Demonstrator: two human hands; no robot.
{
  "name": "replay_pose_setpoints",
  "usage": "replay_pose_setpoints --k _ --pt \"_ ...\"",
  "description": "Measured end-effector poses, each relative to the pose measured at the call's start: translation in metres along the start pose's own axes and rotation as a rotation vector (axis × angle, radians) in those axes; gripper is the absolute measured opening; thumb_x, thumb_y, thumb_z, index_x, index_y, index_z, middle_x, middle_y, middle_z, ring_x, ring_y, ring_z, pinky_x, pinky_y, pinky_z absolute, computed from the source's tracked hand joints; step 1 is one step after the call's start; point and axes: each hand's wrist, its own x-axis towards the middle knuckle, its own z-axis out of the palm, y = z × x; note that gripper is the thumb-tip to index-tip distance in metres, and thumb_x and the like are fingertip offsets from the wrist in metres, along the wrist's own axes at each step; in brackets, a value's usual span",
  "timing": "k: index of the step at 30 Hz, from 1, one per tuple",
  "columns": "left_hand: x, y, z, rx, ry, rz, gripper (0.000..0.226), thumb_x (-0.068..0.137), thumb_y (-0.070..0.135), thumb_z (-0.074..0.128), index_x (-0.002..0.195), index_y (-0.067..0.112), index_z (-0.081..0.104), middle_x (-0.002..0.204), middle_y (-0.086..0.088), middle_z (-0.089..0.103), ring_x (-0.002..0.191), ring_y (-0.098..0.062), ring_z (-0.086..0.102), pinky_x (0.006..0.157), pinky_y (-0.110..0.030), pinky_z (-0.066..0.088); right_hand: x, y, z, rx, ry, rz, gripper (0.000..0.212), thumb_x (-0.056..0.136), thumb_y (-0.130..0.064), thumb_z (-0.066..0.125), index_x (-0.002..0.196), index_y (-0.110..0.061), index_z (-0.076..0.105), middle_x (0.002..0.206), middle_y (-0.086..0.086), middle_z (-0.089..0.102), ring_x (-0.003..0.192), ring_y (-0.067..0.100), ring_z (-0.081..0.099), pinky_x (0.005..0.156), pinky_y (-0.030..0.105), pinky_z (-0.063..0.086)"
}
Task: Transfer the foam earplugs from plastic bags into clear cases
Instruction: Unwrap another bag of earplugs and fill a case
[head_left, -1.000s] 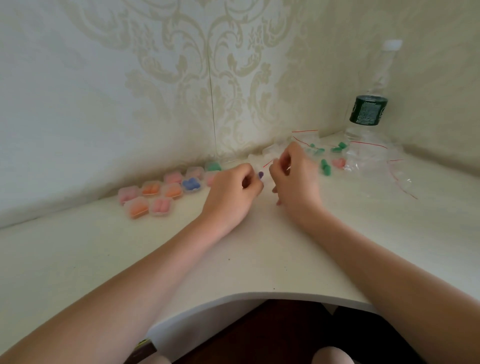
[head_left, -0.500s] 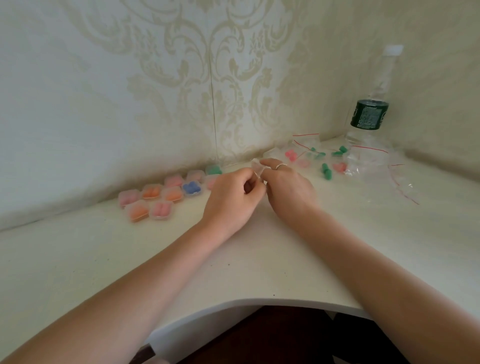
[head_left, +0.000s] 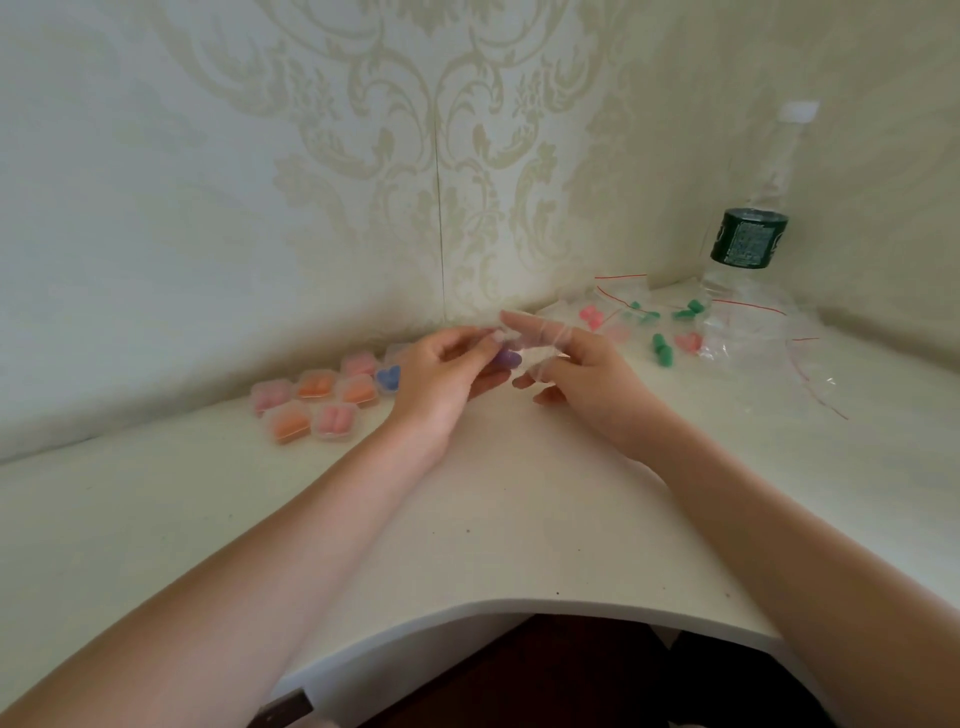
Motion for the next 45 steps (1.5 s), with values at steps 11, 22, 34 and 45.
replay_pose_setpoints --k 11,22,34,45 --pt "0.001 0.001 -0.004 -0.078 0.027 -0.016 0.014 0.088 0.013 0.065 0.078 0.004 0.070 0.078 -0.012 0.073 0.078 -0.016 0.069 0.069 -0.018 0.054 0.000 0.000 -0.003 0.059 0.156 -0.028 0.019 0.087 -0.004 0.065 0.082 -0.022 0.064 0.090 -0.001 0.066 0.057 0.006 0.065 0.059 0.019 0.052" --pt "0.006 0.000 -0.007 -0.188 0.062 -0.085 0.007 0.077 -0.001 0.071 0.078 0.002 0.065 0.077 -0.008 0.071 0.072 -0.015 0.069 0.074 -0.021 0.057 -0.001 0.001 0.003 -0.032 0.052 0.002 0.038 0.085 -0.007 0.069 0.118 -0.025 0.064 0.098 -0.004 0.068 0.059 0.007 0.062 0.053 0.017 0.047" --pt "0.008 -0.003 -0.001 -0.037 0.039 -0.097 0.018 0.090 0.006 0.062 0.079 0.009 0.048 0.079 -0.010 0.066 0.068 -0.013 0.066 0.072 -0.023 0.058 -0.001 0.009 0.000 -0.231 0.158 -0.105 0.011 0.085 -0.011 0.069 0.090 -0.021 0.070 0.082 0.002 0.067 0.049 0.015 0.061 0.046 0.022 0.048" --pt "0.007 -0.003 -0.001 -0.084 0.091 -0.092 0.032 0.076 -0.006 0.072 0.086 0.012 0.047 0.077 -0.006 0.062 0.070 -0.017 0.062 0.081 -0.029 0.053 0.002 0.008 -0.001 -0.145 0.204 -0.093 0.012 0.084 -0.015 0.071 0.093 -0.022 0.067 0.084 0.001 0.066 0.057 0.011 0.065 0.042 0.025 0.048"
